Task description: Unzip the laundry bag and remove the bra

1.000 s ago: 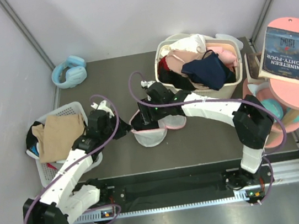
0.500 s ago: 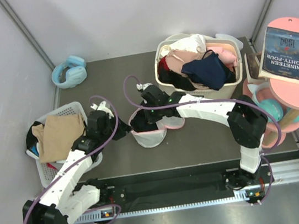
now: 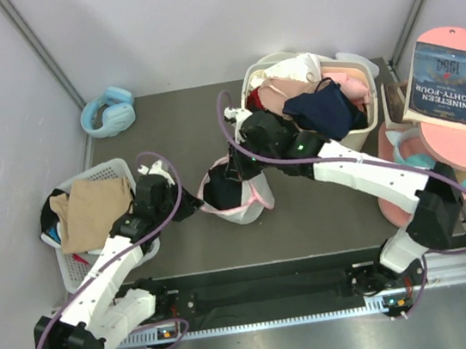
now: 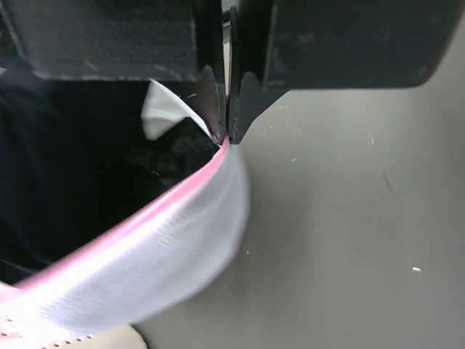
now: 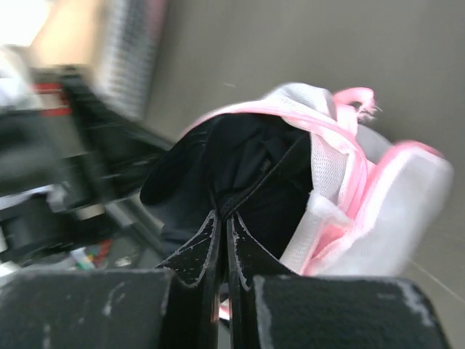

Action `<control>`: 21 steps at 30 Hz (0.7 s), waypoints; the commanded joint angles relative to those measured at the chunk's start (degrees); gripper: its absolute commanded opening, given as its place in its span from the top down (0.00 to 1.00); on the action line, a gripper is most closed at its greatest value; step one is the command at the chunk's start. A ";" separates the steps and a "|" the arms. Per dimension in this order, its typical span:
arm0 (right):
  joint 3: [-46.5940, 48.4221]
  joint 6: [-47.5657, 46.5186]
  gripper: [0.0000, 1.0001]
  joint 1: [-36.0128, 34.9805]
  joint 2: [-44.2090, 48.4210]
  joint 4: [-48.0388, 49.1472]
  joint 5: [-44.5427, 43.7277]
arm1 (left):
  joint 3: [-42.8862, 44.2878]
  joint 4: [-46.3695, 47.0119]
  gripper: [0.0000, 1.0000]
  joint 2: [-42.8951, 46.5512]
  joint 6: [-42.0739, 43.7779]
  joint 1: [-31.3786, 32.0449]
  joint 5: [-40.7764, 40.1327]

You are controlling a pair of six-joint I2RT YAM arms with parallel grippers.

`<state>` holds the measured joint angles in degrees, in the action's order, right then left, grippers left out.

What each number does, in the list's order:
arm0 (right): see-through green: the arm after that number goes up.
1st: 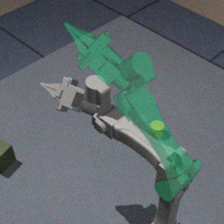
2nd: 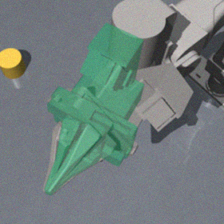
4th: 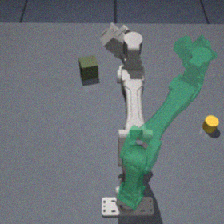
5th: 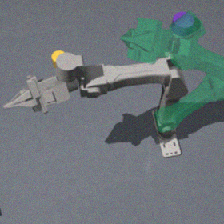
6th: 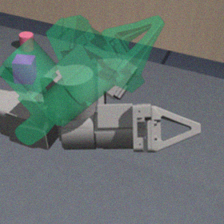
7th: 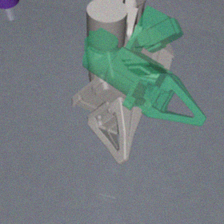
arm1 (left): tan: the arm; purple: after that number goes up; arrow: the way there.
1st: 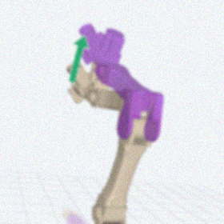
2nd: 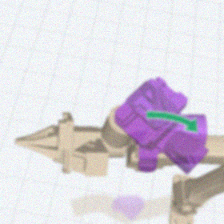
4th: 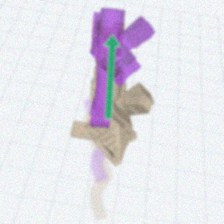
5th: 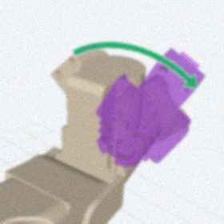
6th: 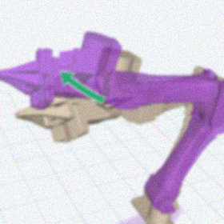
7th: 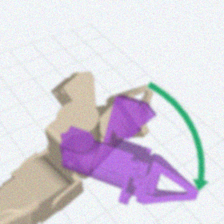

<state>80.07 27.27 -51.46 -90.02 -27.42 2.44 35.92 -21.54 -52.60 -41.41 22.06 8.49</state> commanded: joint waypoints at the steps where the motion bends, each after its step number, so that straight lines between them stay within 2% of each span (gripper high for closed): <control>1: -1.22 4.88 1.00 1.88 5.72 8.67 11.78 | 0.38 0.62 1.00 -0.84 -1.22 0.08 -0.49; 7: -2.99 8.24 1.00 3.12 8.72 13.79 13.99 | 1.61 0.53 1.00 -1.54 -0.16 0.08 -1.02; 14: -5.10 4.82 1.00 0.49 1.09 12.57 13.56 | 6.96 5.62 1.00 -3.91 -2.53 0.08 1.70; 21: 0.51 1.83 1.00 -2.59 -4.64 10.72 13.47 | 6.44 8.80 1.00 -5.58 -4.12 0.26 3.38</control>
<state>75.83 31.24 -52.29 -93.65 -17.82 14.68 41.25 -17.30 -57.91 -44.18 22.15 10.50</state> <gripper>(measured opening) 0.013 0.016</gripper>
